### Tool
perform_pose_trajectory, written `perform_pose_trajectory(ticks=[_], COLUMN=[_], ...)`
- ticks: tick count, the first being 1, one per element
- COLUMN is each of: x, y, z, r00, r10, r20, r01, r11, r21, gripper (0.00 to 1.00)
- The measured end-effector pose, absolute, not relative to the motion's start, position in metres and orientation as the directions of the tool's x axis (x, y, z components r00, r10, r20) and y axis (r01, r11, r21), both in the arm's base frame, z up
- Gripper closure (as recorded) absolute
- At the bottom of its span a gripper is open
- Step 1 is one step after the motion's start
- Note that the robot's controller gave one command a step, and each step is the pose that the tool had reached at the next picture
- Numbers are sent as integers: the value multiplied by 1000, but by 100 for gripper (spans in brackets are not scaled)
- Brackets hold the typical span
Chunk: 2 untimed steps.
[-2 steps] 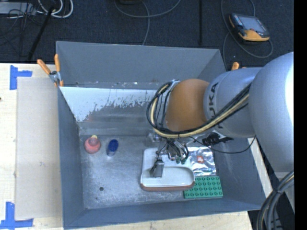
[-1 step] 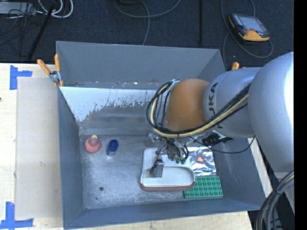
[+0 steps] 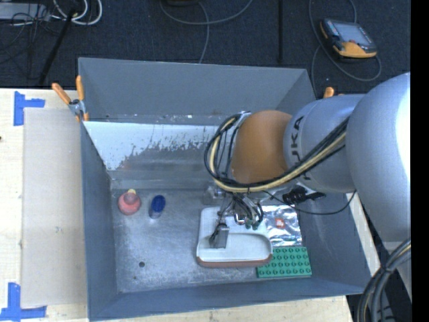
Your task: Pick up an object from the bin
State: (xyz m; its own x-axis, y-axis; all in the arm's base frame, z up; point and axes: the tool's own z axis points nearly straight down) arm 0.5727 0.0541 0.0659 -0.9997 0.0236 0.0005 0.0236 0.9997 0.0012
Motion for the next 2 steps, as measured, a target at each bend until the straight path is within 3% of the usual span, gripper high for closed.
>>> perform_pose_trajectory(ticks=[1, 2], x=[574, 575], y=[53, 53], z=[69, 112], r00=[-1000, -1000], r10=[26, 29], r20=[-2, -4], r01=[26, 29], r11=[1000, 1000], r21=[0, 1], gripper=[100, 100])
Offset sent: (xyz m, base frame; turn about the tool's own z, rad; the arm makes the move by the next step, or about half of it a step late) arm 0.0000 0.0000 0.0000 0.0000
